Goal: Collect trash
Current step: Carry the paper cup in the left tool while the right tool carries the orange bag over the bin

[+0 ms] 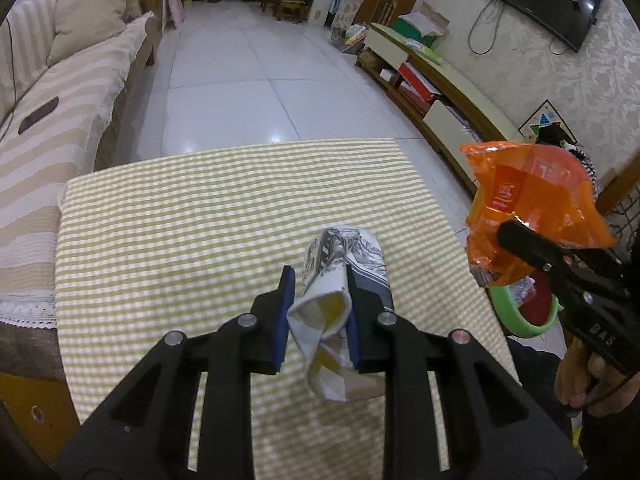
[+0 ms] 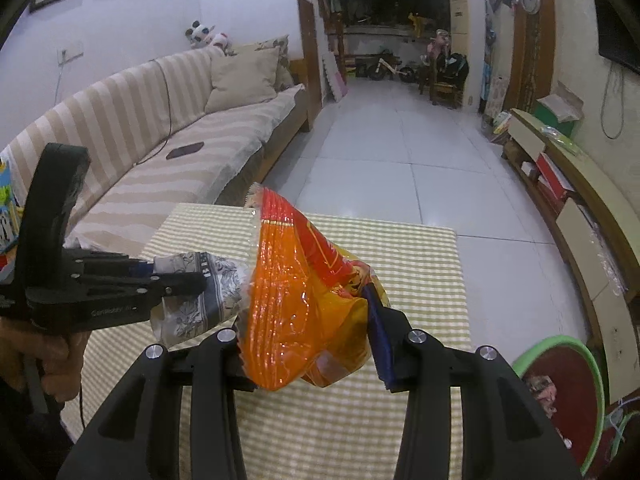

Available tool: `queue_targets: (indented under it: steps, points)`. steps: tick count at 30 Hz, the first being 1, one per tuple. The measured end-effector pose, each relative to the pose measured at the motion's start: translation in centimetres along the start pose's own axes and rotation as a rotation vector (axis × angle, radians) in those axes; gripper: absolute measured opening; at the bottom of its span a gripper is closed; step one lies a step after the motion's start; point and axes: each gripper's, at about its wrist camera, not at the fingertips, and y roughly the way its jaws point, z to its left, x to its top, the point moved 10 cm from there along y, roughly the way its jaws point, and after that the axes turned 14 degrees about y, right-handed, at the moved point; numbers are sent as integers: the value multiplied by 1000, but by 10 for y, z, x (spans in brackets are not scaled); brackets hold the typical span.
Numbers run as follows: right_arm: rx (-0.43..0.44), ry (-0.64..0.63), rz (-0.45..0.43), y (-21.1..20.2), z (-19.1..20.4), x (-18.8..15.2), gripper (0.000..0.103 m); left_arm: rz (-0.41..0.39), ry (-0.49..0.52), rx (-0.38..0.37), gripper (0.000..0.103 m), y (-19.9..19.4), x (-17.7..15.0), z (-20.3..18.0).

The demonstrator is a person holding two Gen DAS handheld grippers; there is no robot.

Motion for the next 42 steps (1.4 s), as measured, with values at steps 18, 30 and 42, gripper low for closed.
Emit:
queue_targets:
  steps: [18,30,42]
  points:
    - [-29,132,-117,-121,-57,5,40,-117,99,-29,22,-68,28,-98]
    - [-99,194,-167,-175,-118,4,40,-150,147,-78,22,-71,50,-167]
    - [-168,279,-182,-197,-186,3,40,-143,175,-125,22,-49,64,-222]
